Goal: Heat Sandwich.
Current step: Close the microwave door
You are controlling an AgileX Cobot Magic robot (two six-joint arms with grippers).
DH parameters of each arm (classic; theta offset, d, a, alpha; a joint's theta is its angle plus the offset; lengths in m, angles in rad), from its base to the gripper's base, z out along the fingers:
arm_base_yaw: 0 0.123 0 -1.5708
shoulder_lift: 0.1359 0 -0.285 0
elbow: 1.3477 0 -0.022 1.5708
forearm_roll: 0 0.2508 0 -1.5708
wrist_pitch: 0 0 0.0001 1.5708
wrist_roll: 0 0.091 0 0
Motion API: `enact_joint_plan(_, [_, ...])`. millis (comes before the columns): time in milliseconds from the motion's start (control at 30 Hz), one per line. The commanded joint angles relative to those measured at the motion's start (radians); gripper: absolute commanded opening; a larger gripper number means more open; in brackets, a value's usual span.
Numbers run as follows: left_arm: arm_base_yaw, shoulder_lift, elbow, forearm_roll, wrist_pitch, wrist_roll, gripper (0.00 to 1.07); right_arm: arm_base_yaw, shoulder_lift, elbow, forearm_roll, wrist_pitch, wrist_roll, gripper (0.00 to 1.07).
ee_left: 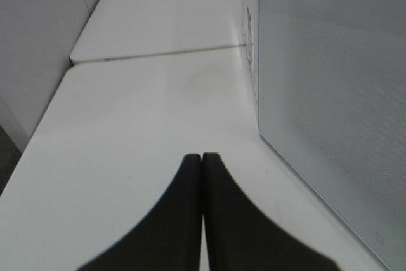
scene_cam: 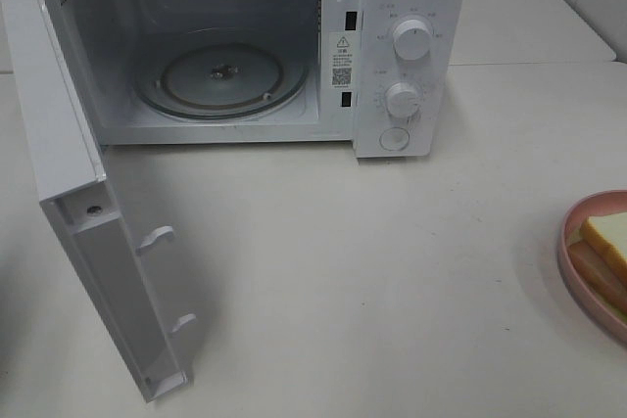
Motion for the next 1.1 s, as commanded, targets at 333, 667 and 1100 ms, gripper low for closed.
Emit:
enact_joint_plan(333, [-0.005, 0.242, 0.029, 0.233, -0.396, -0.201, 0.0, -0.006, -0.026, 0.002, -0.005, -0.003, -0.008, 0.76])
enact_joint_plan(667, [-0.023, 0.468, 0.012, 0.435, -0.692, -0.327, 0.0, -0.006, -0.026, 0.002, -0.005, -0.003, -0.008, 0.76])
enact_joint_plan(1100, [-0.343, 0.691, -0.033, 0.174, -0.802, -0.156, 0.0, -0.006, -0.026, 0.002, -0.005, -0.003, -0.008, 0.76])
